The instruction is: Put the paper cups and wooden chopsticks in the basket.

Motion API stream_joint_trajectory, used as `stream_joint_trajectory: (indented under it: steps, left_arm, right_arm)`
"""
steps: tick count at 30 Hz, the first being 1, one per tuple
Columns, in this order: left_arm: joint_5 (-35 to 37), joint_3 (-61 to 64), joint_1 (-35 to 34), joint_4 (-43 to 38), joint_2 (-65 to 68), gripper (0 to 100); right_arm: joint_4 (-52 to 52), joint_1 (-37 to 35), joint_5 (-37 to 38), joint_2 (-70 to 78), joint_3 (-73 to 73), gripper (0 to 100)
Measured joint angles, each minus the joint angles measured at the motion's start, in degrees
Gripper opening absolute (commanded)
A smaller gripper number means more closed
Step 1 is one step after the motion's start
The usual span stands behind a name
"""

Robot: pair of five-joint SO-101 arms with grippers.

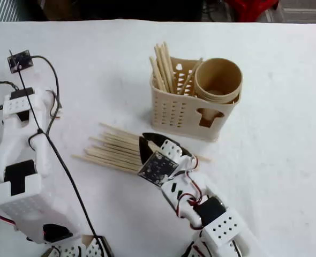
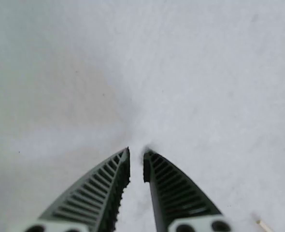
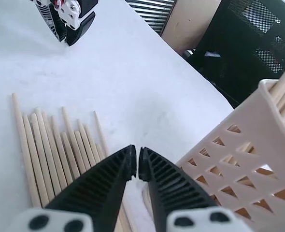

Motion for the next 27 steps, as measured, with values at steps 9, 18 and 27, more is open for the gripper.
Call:
stream_joint_trajectory:
  steps: [9, 18, 27]
  left_arm:
    - [0.00, 0.00, 0.00, 0.00, 0.00, 7]
    - [0.00, 0.00, 0.00, 0.00, 0.00, 7]
    - [0.00, 0.00, 0.00, 0.00, 0.00, 7]
  right_arm:
    - [0.35, -3.16, 0.00, 0.00, 0.00, 2.3]
    - [9.93, -8.18, 0.00, 0.00, -2.90, 2.3]
    - [15.82, -8.18, 0.00, 13.80, -11.87, 2.4]
